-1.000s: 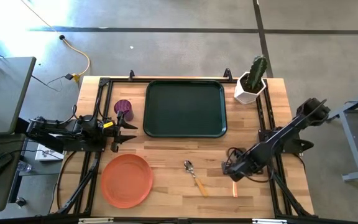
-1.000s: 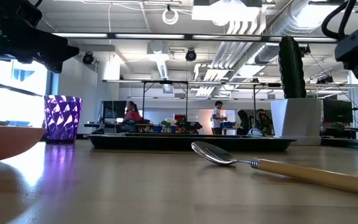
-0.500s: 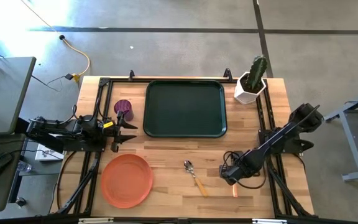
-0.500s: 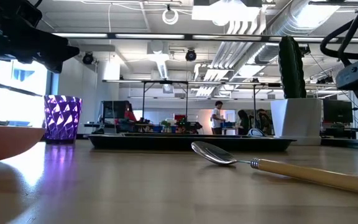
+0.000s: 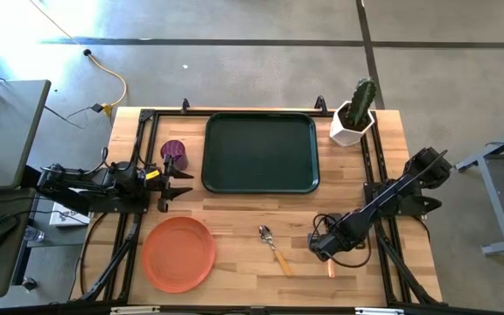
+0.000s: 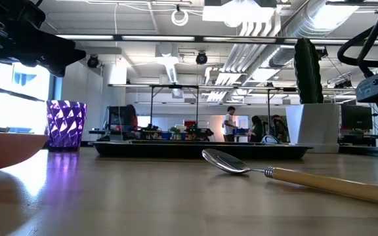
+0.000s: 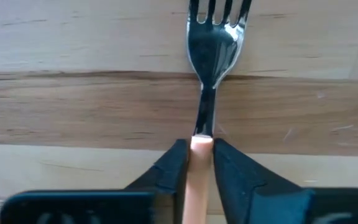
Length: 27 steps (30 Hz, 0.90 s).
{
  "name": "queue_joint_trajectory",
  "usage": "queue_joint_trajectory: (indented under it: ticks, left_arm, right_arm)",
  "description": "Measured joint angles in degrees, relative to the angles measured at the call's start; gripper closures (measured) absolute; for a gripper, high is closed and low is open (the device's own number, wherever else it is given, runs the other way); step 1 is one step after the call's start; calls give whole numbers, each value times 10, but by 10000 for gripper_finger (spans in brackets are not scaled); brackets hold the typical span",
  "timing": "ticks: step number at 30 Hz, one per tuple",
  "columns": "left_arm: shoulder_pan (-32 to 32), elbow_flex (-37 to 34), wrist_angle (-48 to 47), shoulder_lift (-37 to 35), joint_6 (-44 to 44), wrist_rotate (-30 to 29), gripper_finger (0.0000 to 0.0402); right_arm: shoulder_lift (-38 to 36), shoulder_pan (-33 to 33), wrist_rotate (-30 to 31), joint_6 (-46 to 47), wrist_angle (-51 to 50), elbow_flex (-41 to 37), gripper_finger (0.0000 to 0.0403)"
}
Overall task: Pick and place plate/cup/fork/spoon on tray
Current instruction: Put the orange fork on the serving tray
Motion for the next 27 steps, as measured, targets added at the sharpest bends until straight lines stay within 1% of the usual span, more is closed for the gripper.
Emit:
queue_joint_trajectory:
  ticks: [3,5,11,19,27]
  left_arm:
    - [0,0,0,0,0,0,232]
    - [0,0,0,0,0,0,232]
    - [0,0,0,0,0,0,232]
    - [0,0,0,0,0,0,232]
    - [0,0,0,0,0,0,232]
  right_arm:
    - [0,0,0,0,0,0,376]
    - [0,0,0,0,0,0,387]
    - [2,0,0,0,-7,7,382]
    - [4,0,29,1,-10,29,384]
    - [4,-1,90,13,-11,57,384]
